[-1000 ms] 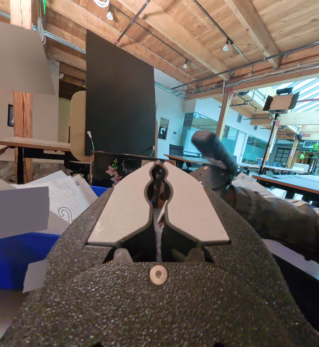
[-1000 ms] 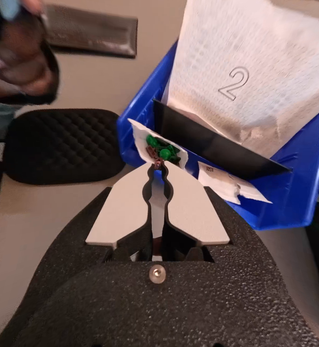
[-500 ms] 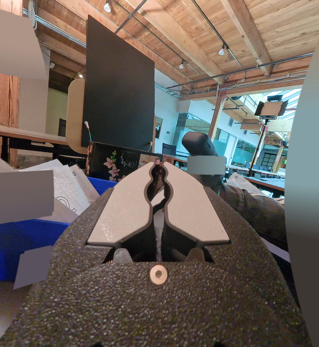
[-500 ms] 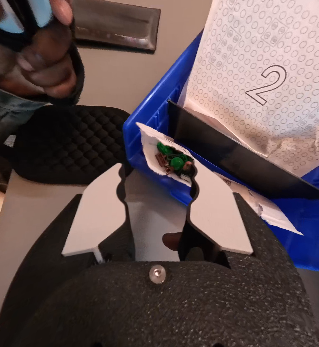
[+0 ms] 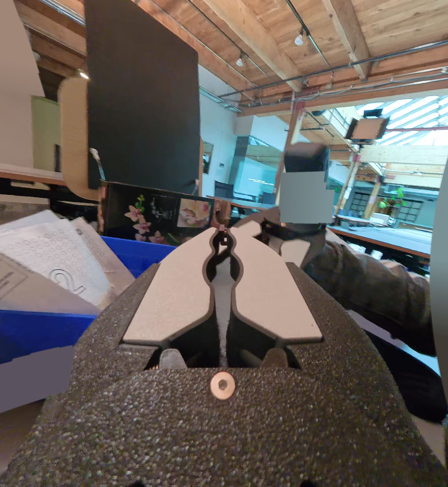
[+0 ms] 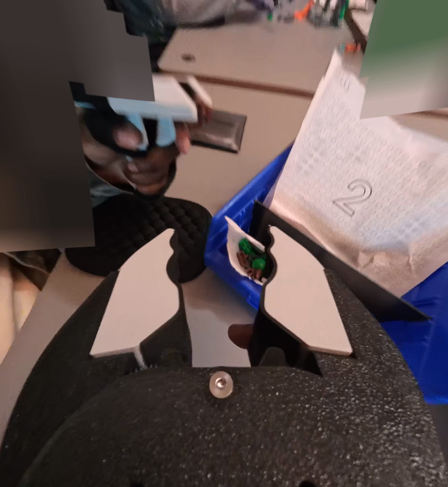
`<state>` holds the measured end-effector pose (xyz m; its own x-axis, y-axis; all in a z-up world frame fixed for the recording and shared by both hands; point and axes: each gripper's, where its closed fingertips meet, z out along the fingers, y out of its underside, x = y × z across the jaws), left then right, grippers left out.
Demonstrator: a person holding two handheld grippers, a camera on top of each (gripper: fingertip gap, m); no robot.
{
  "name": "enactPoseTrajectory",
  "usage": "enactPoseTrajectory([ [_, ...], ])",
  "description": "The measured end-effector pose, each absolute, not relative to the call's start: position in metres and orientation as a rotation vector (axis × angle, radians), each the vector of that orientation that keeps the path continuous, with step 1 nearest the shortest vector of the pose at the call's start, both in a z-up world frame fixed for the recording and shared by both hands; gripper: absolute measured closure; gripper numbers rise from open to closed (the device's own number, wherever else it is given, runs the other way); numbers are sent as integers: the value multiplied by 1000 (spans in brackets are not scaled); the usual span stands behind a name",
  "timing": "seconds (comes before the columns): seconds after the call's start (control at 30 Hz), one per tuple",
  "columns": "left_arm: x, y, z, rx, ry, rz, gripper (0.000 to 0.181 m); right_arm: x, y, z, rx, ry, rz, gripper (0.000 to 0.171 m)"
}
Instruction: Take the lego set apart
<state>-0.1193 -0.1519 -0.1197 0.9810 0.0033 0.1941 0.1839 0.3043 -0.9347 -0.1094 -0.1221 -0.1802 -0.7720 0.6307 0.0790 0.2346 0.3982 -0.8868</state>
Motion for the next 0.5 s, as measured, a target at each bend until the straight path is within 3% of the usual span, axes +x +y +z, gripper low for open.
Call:
enactPoseTrajectory([
  [0.2, -94, -139, -126, -1274, -164, -410, 177, -92, -129, -136, -393, -2096, 1353, 121],
  [0.3, -84, -133, -127, -1270, -176, -544, 177, -84, -139, -131, -198, -2031, 1213, 135],
  [0.5, -74, -129, -122, -1210, -228, -766, 178, -78, -145, -128, -55, -1991, 1098, 141],
])
